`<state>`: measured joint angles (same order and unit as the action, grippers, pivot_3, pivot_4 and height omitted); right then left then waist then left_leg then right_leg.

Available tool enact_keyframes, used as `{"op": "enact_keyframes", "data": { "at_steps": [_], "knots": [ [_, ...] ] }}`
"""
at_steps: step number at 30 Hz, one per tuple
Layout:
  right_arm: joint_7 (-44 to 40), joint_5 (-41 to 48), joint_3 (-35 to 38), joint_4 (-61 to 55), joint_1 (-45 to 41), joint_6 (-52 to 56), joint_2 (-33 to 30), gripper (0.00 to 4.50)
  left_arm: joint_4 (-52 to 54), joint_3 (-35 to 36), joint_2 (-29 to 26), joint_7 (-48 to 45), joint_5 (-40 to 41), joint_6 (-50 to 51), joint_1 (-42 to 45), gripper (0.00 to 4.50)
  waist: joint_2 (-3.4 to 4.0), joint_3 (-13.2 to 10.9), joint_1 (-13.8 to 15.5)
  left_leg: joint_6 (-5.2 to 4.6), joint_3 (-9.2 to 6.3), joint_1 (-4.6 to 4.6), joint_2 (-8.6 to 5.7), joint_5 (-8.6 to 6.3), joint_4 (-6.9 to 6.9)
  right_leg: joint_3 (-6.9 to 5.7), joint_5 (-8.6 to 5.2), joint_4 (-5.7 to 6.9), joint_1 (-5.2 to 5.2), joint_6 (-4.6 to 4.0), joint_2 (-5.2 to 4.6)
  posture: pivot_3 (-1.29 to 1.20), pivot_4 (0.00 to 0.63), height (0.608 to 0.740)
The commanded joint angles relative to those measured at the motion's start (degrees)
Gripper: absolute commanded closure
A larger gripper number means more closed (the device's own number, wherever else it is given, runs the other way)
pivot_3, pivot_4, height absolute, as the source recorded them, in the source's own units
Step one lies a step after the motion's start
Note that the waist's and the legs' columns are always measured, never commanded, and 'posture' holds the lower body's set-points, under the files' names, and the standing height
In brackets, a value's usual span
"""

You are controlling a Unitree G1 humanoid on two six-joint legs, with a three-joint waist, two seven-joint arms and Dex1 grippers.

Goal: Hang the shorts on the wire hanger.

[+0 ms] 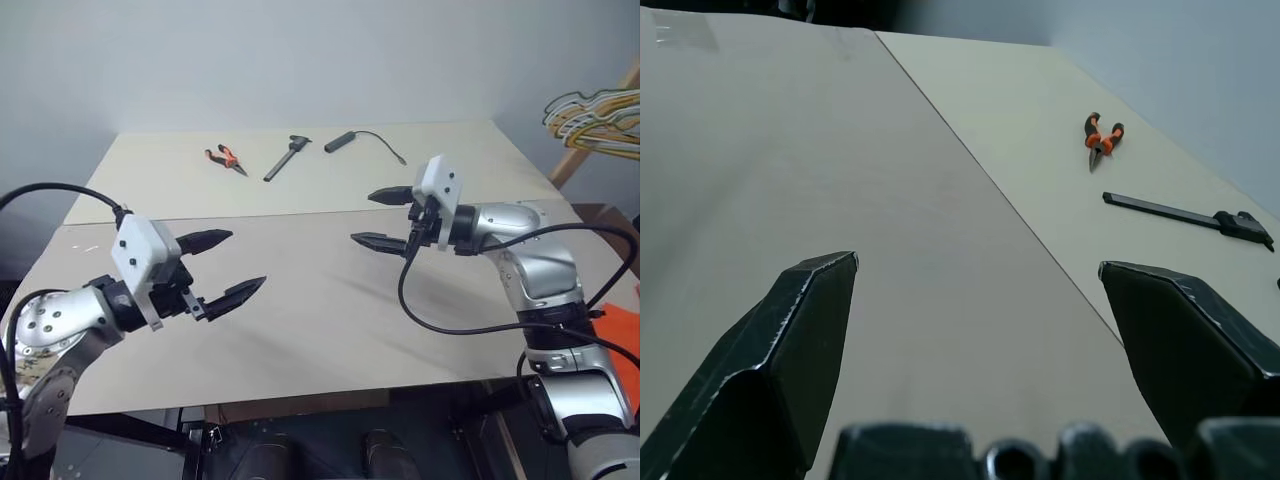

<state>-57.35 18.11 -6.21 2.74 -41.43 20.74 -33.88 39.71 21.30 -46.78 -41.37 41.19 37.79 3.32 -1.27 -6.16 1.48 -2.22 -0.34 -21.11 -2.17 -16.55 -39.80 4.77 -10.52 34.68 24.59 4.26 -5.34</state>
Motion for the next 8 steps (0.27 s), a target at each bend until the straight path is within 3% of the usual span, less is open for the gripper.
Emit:
{"op": "enact_keyframes", "data": {
  "at_steps": [1,8],
  "knots": [
    [-0.23,0.08,2.07,-4.32,3.03,-1.24,-1.84,0.01,-1.18,0.58,-1.61,-0.88,1.08,0.19,1.47,0.0,0.0,0.0,0.19,0.0,-0.07,-0.01,0.0,0.0,0.0,-0.11,-0.01,-0.04,-0.03,-0.03,0.01,0.13,0.072,0.74],
    [-0.18,0.61,2.09,-7.68,5.98,-0.34,-3.05,0.01,-1.45,0.15,-1.97,-0.29,2.65,0.72,2.02,0.0,0.0,0.0,-0.14,0.08,-0.31,-0.01,0.07,0.04,0.0,-0.53,0.02,-0.14,-0.15,-0.18,0.04,0.13,0.077,0.74]
  ]
}}
